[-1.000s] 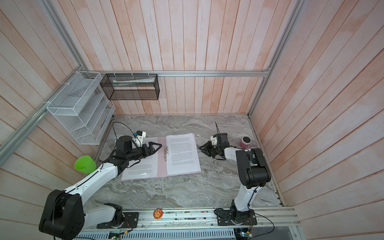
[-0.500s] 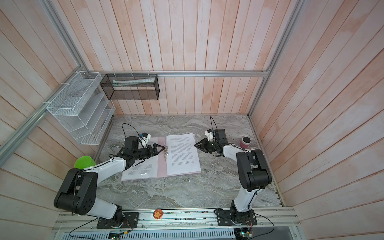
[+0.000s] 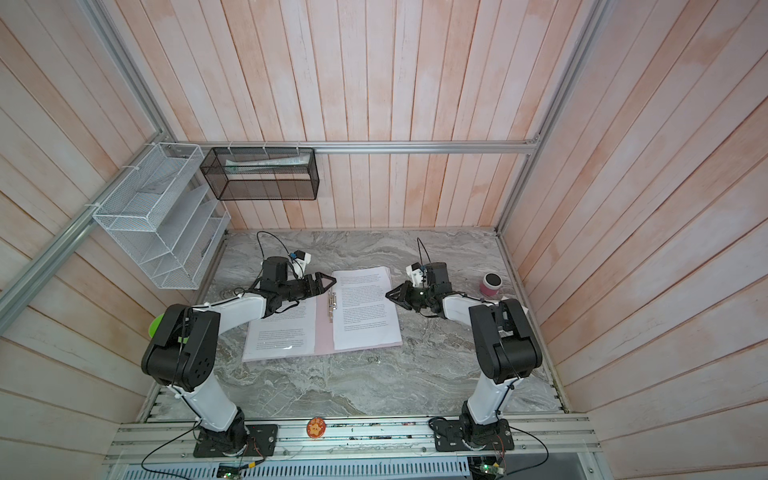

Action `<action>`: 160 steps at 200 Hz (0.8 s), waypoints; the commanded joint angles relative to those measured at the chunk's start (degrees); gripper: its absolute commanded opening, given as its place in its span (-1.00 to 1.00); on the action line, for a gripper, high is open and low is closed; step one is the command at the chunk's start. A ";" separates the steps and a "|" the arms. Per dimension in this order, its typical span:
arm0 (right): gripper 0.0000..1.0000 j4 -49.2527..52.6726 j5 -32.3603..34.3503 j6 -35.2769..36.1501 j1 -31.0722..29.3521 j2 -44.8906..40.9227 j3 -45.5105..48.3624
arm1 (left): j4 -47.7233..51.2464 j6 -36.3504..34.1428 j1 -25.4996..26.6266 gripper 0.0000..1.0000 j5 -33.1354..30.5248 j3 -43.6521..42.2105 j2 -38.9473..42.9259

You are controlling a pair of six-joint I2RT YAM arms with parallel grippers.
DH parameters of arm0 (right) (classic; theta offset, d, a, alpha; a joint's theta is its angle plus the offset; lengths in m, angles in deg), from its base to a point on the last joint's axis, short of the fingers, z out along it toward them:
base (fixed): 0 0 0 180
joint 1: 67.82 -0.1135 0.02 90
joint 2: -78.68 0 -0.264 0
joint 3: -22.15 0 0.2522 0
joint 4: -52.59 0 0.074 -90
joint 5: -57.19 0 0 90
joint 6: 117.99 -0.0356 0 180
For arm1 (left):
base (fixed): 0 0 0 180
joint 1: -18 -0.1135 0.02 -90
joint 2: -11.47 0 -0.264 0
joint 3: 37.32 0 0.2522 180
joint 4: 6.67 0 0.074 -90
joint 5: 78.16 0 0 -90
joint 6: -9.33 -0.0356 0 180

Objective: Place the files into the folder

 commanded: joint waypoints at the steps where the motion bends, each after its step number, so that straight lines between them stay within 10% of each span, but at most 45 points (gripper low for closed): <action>1: -0.58 -1.22 -0.19 0.21 -0.32 0.11 0.09 | 1.15 -2.47 -0.23 0.78 -0.06 2.82 -1.43; 160: -0.63 -5.85 0.12 -2.48 -2.92 3.24 -0.01 | 0.48 -4.19 -3.10 0.76 3.54 8.69 -10.90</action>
